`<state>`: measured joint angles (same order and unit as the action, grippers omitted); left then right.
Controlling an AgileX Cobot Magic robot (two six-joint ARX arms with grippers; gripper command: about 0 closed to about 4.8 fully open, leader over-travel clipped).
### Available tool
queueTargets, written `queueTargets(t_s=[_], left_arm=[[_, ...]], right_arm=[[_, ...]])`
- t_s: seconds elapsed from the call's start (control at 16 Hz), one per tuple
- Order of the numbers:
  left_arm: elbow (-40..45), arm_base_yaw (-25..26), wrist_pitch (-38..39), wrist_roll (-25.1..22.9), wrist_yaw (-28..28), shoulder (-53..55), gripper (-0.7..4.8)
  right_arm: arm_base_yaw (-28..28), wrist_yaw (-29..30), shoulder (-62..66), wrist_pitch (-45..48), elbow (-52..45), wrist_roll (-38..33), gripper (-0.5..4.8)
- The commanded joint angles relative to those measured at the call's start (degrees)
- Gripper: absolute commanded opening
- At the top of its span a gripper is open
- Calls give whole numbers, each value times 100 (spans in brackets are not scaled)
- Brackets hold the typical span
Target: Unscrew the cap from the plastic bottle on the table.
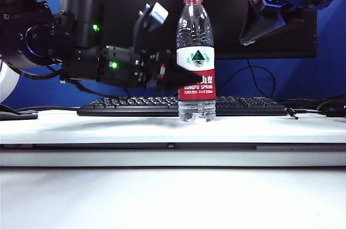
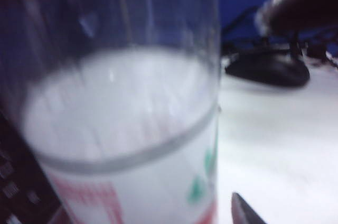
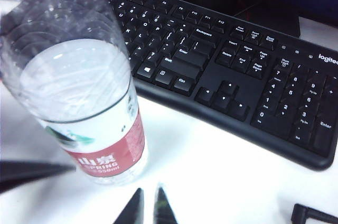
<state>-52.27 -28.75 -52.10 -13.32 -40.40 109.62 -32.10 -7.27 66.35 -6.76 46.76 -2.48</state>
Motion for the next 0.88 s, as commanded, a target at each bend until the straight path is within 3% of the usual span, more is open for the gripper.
queueTargets(t_s=[0.06, 0.69, 0.81, 0.88], left_arm=[[-28, -35, -481, 48, 79, -24, 394], [-411, -507, -411, 114, 225, 203, 392], [-409, -509, -409, 114, 223, 203, 328], [-411, -509, -409, 116, 225, 203, 328]], right_arm=[[-2, 35, -55, 39, 28, -74, 40], [-4, 90, -354, 269, 39, -240, 40], [-4, 96, -424, 382, 39, -243, 40], [-4, 107, -455, 509, 39, -245, 40]])
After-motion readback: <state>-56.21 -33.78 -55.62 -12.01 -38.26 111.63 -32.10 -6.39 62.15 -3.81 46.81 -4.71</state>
